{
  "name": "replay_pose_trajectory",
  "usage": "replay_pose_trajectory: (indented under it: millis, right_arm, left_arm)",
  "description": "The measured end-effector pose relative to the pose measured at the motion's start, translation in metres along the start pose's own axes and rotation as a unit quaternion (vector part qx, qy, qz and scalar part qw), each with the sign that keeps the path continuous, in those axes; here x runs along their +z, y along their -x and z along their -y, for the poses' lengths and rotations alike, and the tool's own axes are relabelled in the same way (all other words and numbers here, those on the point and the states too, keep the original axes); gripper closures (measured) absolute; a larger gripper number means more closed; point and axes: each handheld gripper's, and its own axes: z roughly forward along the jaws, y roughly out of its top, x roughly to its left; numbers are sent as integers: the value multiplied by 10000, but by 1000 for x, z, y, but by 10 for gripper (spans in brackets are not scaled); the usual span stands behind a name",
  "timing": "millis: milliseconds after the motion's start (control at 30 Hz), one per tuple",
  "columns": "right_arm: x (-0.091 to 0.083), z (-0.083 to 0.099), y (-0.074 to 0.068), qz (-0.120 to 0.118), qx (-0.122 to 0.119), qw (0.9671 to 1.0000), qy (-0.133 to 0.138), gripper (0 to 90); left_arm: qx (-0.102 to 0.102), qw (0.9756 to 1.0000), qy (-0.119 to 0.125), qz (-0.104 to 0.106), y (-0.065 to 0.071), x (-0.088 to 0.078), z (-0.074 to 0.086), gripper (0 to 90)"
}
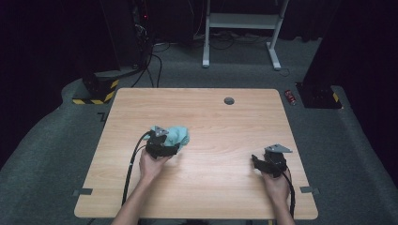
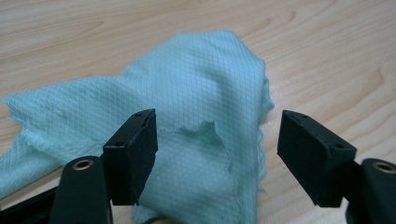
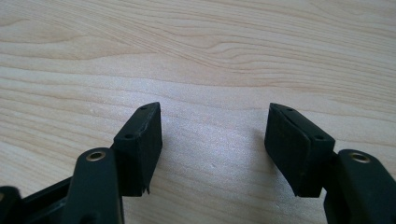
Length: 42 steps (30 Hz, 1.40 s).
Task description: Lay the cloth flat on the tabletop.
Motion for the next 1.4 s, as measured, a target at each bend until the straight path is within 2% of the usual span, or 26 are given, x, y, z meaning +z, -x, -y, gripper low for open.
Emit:
replay_pose_trajectory:
  millis: [233, 367, 400, 500, 533, 633, 667, 700, 733, 767, 800, 867, 1133, 1333, 1400]
  right_arm:
    - [0, 0, 0, 0, -5, 10000, 2, 367]
    - [0, 0, 0, 1, -5, 10000, 2, 367]
    - [0, 0, 0, 3, 6, 10000, -1, 367]
    - [0, 0, 0, 5, 2, 10000, 0, 367]
    - [0, 0, 0, 5, 1, 10000, 0, 367]
    - [0, 0, 0, 5, -5, 10000, -5, 367]
    - [0, 0, 0, 3, -7, 10000, -2, 367]
    - [0, 0, 0, 3, -10, 10000, -3, 367]
    - [0, 0, 0, 4, -11, 10000, -2, 367]
    - [0, 0, 0, 4, -11, 10000, -2, 367]
    - [0, 0, 0, 5, -7, 10000, -4, 367]
    - [0, 0, 0, 5, -6, 10000, -5, 367]
    - [0, 0, 0, 5, -5, 10000, -5, 367]
    - [1, -1, 0, 3, -11, 10000, -2, 367]
    - [1, -1, 0, 4, -10, 10000, -2, 367]
  left_arm:
    - [-24, 9998, -165, -105, -2, 14, 4, 302]
    - [87, 9991, -323, -246, -1, 21, 4, 325]
    - [192, 9985, -364, -367, 0, 23, 1, 361]
    - [261, 9982, -401, -359, 0, 24, -1, 396]
    - [301, 9982, -398, -328, -1, 24, -1, 459]
    - [329, 9983, -362, -303, -2, 23, -1, 575]
    - [341, 9984, -364, -270, -2, 23, -2, 575]
    - [368, 9983, -362, -261, -2, 23, -2, 630]
    - [385, 9983, -370, -226, -2, 22, -3, 722]
    - [368, 9985, -345, -191, -1, 22, -3, 722]
    - [390, 9986, -326, -143, 0, 23, -3, 798]
    - [384, 9988, -299, -68, 1, 23, -3, 839]
    - [352, 9989, -261, 185, 2, 23, -3, 864]
    - [344, 9978, -118, 559, 14, 22, -7, 863]
    - [324, 9976, -112, 602, 16, 23, -7, 863]
